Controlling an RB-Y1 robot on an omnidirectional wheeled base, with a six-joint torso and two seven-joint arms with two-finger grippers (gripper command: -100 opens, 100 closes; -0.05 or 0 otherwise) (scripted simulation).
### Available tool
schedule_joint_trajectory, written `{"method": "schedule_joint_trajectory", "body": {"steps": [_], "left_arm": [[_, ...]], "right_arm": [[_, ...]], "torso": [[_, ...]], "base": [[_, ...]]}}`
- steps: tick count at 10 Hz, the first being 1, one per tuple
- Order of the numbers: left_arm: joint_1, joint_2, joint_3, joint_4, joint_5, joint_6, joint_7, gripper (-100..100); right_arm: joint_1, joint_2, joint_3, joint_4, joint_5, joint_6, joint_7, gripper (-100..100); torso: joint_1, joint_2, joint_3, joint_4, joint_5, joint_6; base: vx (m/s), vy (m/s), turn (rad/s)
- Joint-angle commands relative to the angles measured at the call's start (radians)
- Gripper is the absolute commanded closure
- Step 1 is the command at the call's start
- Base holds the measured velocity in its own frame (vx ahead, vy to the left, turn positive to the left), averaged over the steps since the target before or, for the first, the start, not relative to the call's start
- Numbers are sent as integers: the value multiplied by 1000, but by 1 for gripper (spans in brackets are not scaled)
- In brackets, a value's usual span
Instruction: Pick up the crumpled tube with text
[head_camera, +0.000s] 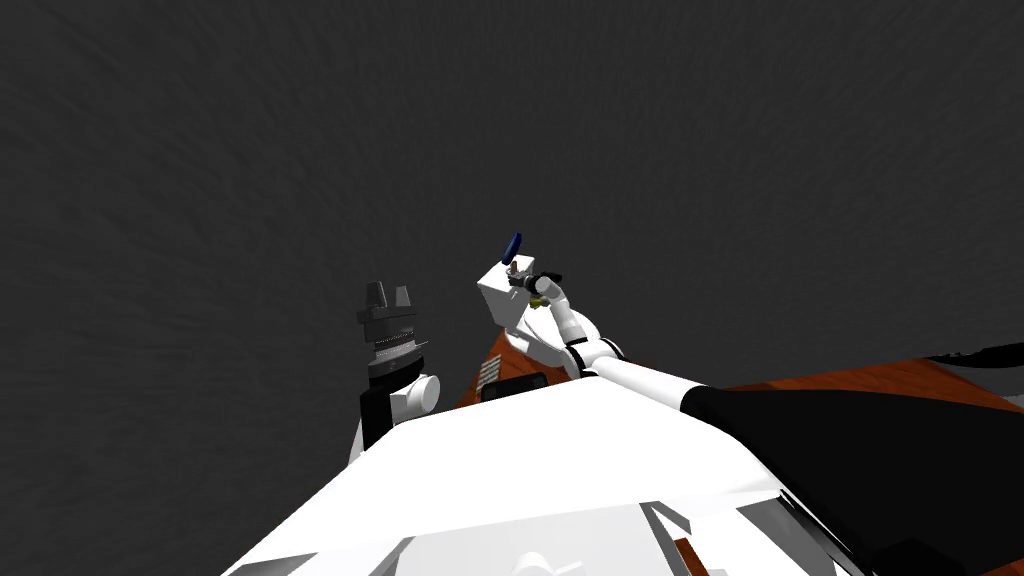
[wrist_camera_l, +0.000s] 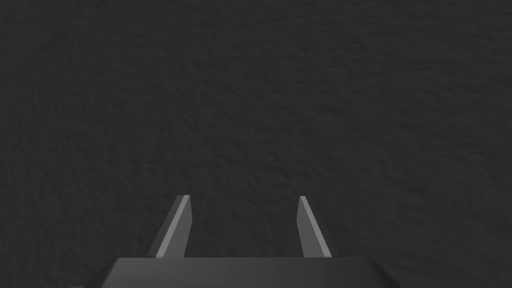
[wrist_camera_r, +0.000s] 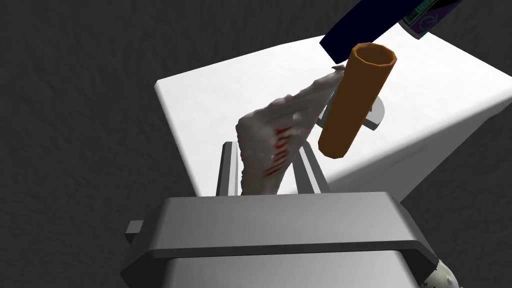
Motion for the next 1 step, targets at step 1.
{"method": "schedule_joint_trajectory", "body": {"steps": [1], "left_arm": [[0, 0, 0, 0, 0, 0, 0, 0]], "right_arm": [[0, 0, 0, 0, 0, 0, 0, 0]], "torso": [[0, 0, 0, 0, 0, 0]], "base": [[0, 0, 0]]}}
